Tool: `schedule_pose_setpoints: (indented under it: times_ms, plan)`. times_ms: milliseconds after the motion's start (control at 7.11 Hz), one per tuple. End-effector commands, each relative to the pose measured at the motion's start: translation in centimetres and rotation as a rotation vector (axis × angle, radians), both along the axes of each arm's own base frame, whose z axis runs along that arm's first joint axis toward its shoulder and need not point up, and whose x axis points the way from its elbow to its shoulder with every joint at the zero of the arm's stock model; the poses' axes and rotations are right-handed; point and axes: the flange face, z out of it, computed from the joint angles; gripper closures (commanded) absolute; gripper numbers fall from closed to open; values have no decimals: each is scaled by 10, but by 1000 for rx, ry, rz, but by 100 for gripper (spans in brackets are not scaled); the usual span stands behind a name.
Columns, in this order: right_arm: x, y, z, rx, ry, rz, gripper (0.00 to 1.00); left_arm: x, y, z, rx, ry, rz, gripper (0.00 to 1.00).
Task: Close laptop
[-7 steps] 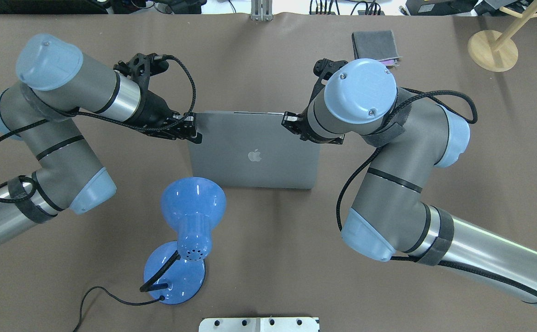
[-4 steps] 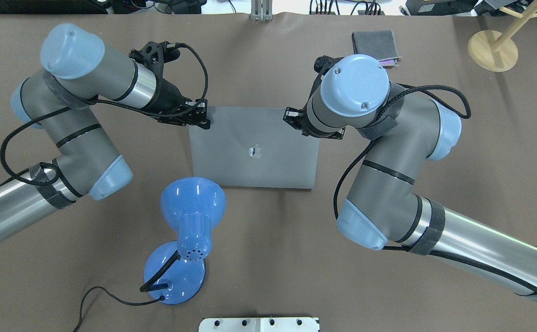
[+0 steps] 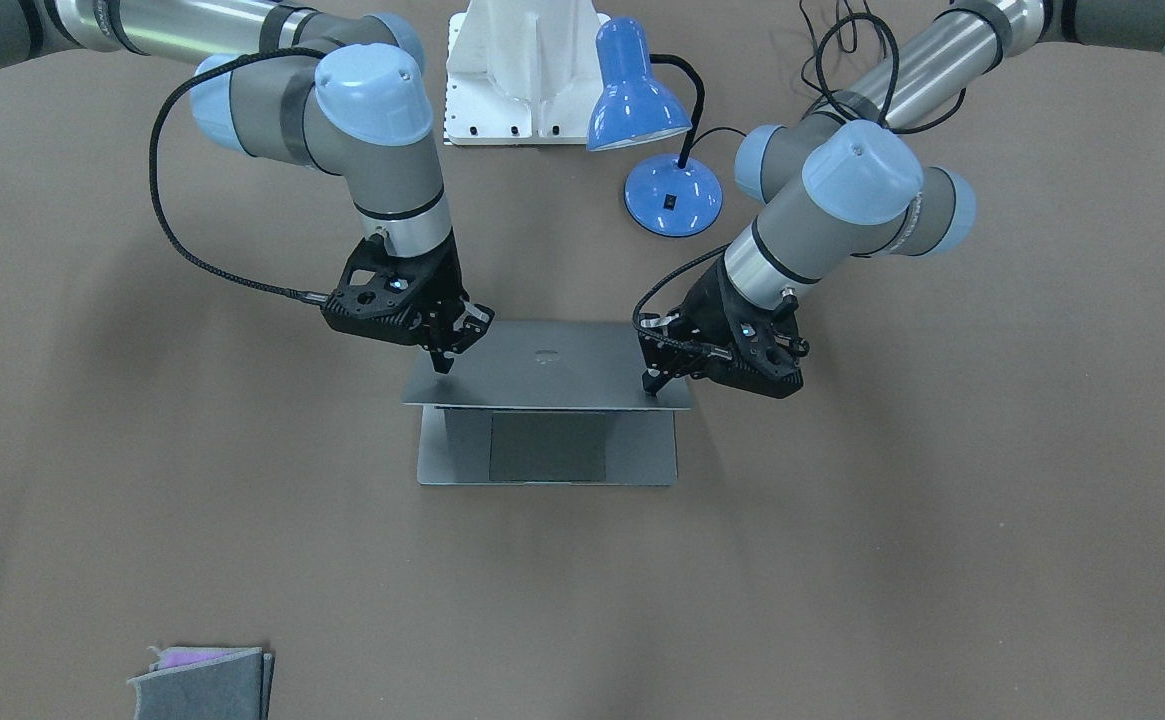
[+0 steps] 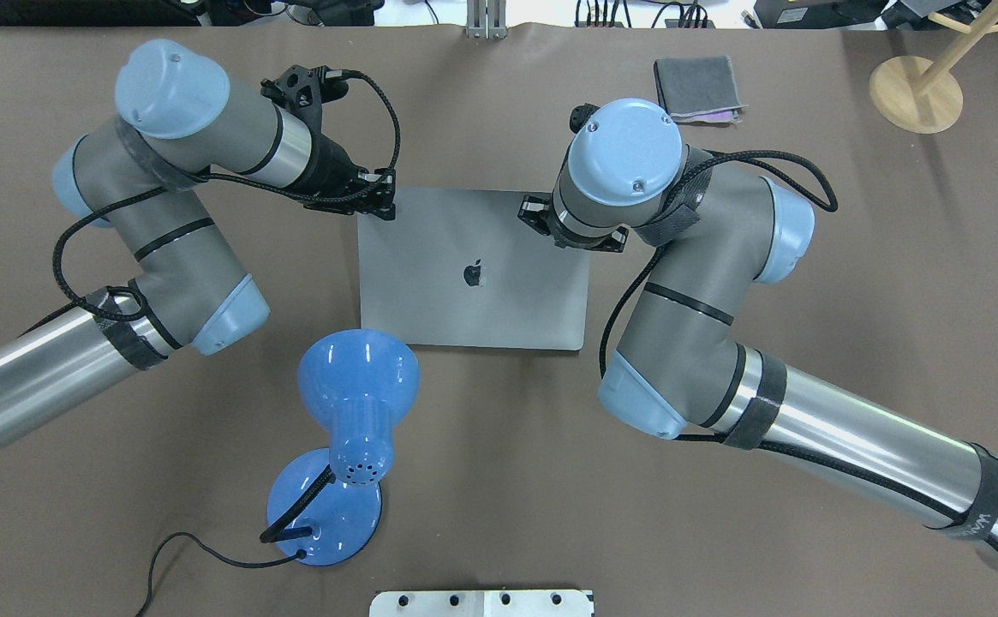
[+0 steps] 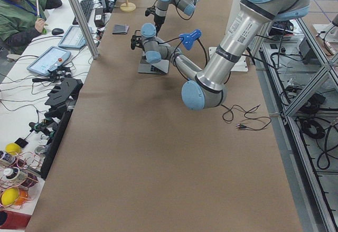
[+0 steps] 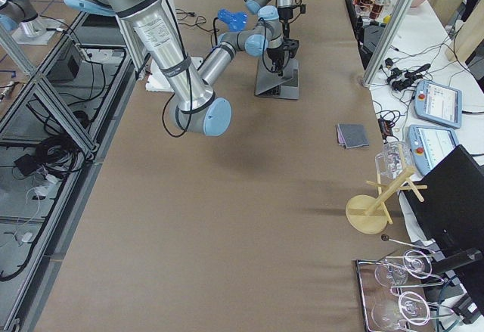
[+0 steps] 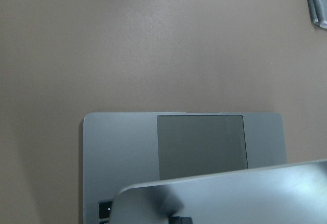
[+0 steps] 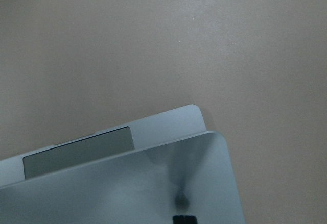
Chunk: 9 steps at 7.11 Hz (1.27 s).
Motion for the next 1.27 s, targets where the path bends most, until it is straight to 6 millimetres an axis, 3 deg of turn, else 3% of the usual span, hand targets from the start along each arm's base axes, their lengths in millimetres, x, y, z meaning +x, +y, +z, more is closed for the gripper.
schedule_pose_setpoints:
  times_ms: [0, 281, 562, 1125]
  plan:
    - [-19, -14, 18, -8, 14, 1, 100, 18, -17, 10, 10, -46, -14, 100]
    - [-36, -26, 25, -21, 33, 2, 100, 34, -22, 31, 15, -96, -33, 100]
    - [-47, -34, 43, -29, 48, 2, 100, 58, -13, 44, 38, -142, -55, 100]
    - [-47, -34, 42, -26, 48, 0, 100, 63, -9, 46, 37, -147, -51, 100]
